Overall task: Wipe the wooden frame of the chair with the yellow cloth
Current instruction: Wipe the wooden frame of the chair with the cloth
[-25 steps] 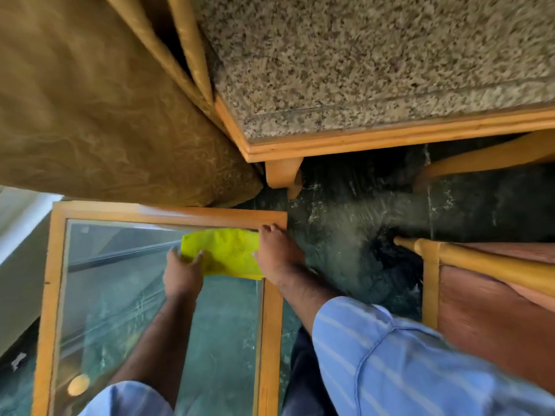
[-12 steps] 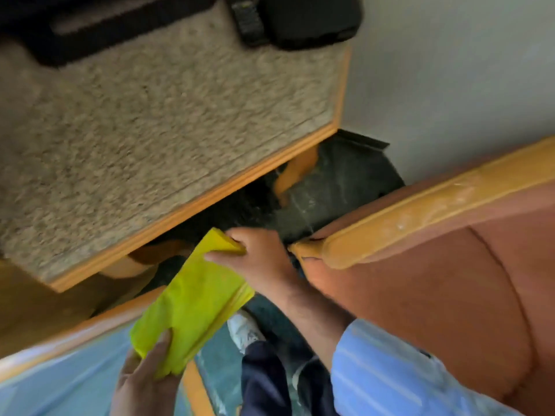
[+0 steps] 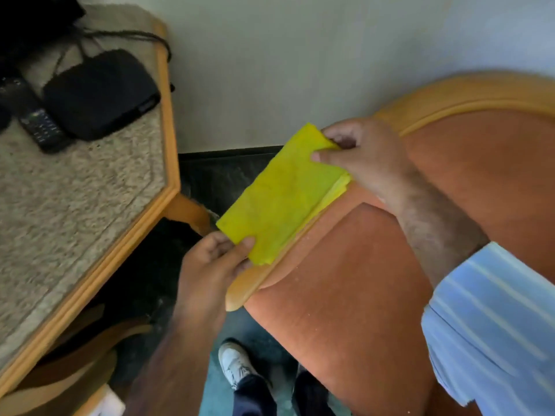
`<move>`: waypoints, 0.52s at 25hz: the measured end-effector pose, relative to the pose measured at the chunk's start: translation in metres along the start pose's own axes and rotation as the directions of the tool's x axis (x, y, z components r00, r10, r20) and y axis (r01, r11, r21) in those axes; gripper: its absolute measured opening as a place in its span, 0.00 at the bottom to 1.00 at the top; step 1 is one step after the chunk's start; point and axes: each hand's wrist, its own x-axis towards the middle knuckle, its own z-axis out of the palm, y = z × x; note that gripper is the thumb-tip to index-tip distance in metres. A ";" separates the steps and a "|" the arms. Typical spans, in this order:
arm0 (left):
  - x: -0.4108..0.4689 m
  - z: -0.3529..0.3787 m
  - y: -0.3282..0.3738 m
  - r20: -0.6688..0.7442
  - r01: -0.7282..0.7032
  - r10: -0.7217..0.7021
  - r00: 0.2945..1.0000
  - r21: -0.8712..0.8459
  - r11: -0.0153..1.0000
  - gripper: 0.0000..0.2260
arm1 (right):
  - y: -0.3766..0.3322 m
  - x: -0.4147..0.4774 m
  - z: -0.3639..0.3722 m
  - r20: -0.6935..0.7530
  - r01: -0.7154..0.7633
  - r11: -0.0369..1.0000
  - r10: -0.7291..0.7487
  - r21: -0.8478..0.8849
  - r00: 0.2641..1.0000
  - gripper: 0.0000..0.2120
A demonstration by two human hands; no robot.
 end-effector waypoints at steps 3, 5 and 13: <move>0.032 0.048 -0.011 -0.028 0.004 0.000 1.000 0.114 0.994 0.08 | 0.029 0.011 -0.023 -0.105 -0.019 0.993 0.007 -0.114 0.994 0.12; 0.047 0.064 -0.019 -0.078 -0.010 0.025 0.997 0.181 0.983 0.15 | 0.044 0.015 -0.026 -0.108 0.026 0.976 -0.050 -0.216 0.993 0.11; 0.059 0.059 -0.028 0.054 -0.254 0.375 0.925 0.823 0.508 0.27 | 0.090 0.019 -0.015 -0.124 0.280 0.799 -0.400 -0.532 0.908 0.25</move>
